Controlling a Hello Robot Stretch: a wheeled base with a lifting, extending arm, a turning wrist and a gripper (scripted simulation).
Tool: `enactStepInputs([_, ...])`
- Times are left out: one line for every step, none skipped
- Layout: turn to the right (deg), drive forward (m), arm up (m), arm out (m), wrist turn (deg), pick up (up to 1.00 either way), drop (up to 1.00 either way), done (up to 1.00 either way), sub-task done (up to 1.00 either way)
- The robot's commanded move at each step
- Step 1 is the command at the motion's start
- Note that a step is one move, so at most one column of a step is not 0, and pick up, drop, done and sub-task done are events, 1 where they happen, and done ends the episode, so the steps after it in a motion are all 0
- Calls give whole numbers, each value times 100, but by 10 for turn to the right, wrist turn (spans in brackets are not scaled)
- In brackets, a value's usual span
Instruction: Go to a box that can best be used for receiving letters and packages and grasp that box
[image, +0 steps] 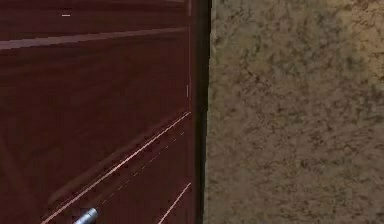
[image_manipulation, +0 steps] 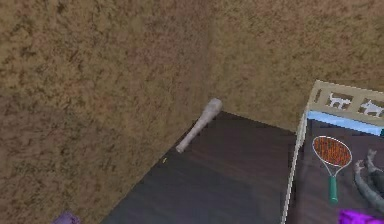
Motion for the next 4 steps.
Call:
enactStepInputs([450,0,0,0,0,0,0,0,0])
enactStepInputs([210,0,0,0,0,0,0,0,0])
enactStepInputs([30,0,0,0,0,0,0,0,0])
enactStepInputs([150,0,0,0,0,0,0,0,0])
